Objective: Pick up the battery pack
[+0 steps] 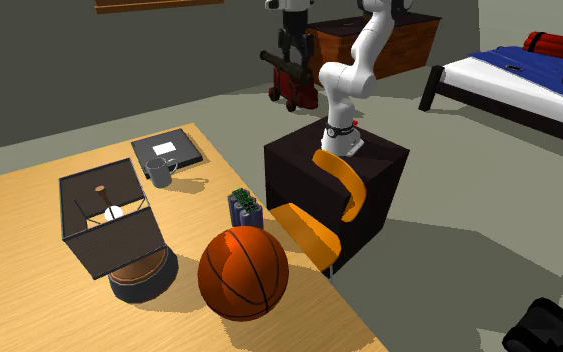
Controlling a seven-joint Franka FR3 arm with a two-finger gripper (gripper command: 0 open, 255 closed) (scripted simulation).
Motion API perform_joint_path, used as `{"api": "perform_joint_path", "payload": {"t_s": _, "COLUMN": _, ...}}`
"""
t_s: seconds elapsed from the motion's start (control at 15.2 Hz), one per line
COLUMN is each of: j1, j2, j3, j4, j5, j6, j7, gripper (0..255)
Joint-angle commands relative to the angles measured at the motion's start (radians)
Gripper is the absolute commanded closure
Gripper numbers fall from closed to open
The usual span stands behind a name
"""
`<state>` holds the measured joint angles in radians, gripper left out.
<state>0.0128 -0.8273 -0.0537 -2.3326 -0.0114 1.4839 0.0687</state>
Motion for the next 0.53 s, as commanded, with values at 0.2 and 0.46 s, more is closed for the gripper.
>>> {"api": "perform_joint_path", "payload": {"t_s": 0.2, "j1": 0.015, "j2": 0.082, "j3": 0.005, "j4": -0.016, "j5": 0.005, "j6": 0.092, "j7": -0.011, "gripper": 0}}
{"api": "perform_joint_path", "payload": {"t_s": 0.46, "j1": 0.035, "j2": 0.204, "j3": 0.012, "j4": -0.019, "j5": 0.012, "j6": 0.21, "j7": -0.028, "gripper": 0}}
